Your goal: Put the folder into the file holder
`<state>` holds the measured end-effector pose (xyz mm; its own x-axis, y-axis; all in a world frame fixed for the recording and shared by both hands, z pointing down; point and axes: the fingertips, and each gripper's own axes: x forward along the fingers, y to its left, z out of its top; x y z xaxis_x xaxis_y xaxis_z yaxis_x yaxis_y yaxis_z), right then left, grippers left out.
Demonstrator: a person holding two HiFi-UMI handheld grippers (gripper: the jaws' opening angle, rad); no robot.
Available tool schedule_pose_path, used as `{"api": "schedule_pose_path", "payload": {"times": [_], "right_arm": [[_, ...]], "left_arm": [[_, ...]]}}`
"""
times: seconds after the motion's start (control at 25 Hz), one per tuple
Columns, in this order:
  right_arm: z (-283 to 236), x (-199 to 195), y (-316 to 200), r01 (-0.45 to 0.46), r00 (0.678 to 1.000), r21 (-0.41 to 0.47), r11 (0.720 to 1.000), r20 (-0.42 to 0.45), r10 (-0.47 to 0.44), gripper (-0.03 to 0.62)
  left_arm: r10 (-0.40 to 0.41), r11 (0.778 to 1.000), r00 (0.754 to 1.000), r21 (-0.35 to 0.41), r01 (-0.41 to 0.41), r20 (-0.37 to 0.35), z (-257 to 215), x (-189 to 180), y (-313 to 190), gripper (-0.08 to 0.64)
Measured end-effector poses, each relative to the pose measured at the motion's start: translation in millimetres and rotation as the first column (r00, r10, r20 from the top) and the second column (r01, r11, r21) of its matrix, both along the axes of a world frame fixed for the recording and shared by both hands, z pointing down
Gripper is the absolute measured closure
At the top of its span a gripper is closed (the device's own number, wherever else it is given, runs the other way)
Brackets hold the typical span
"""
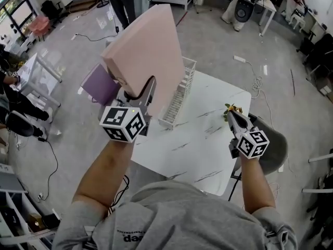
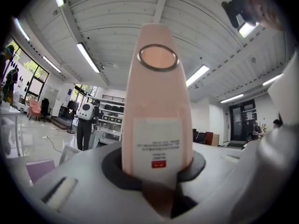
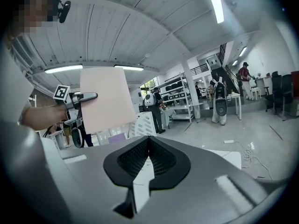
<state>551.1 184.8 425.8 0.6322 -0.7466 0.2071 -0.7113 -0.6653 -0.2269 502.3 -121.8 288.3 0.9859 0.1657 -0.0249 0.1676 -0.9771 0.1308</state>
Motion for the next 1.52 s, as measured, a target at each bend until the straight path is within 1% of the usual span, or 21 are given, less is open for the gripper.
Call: {"api": "schedule_pose_path", "payload": {"times": [0.24, 0.52, 0.68, 0.92, 1.16, 1.36, 1.52], "right_arm": [[11, 3, 15, -0.012, 1.0, 0.002, 1.0, 0.021, 0.011, 0.588], [27, 13, 21, -0.014, 0.999, -0.014, 1.0, 0.044, 0.015, 0.588], [38, 15, 20, -0.01, 0.999, -0.029, 1.0, 0.052, 0.011, 0.588], [55, 17, 21, -0.015, 0.997, -0.038, 0.999, 0.078, 0.018, 0.588], [77, 17, 27, -0.022, 0.994, -0.052, 0.998, 0.109, 0.027, 0.588], [92, 15, 33, -0.025, 0.992, -0.061, 0.998, 0.122, 0.032, 0.588], [98, 16, 38, -0.033, 0.991, -0.063, 0.997, 0.128, 0.041, 0.588]], "left_arm": [[0.008, 1.0, 1.0, 0.005, -0.008, -0.011, 7, 24, 15, 0.373], [0.027, 0.999, 0.999, 0.029, -0.026, -0.044, 31, 47, 24, 0.373], [0.02, 1.0, 0.998, 0.006, -0.02, -0.067, 52, 55, 22, 0.373], [0.012, 1.0, 0.997, -0.017, -0.013, -0.07, 87, 65, 19, 0.373], [0.003, 1.0, 0.999, -0.03, -0.004, -0.041, 135, 70, 24, 0.37], [0.005, 1.0, 0.999, -0.011, -0.005, -0.035, 167, 72, 31, 0.365], [0.017, 1.0, 1.0, 0.021, -0.017, 0.008, 201, 72, 40, 0.359]]}}
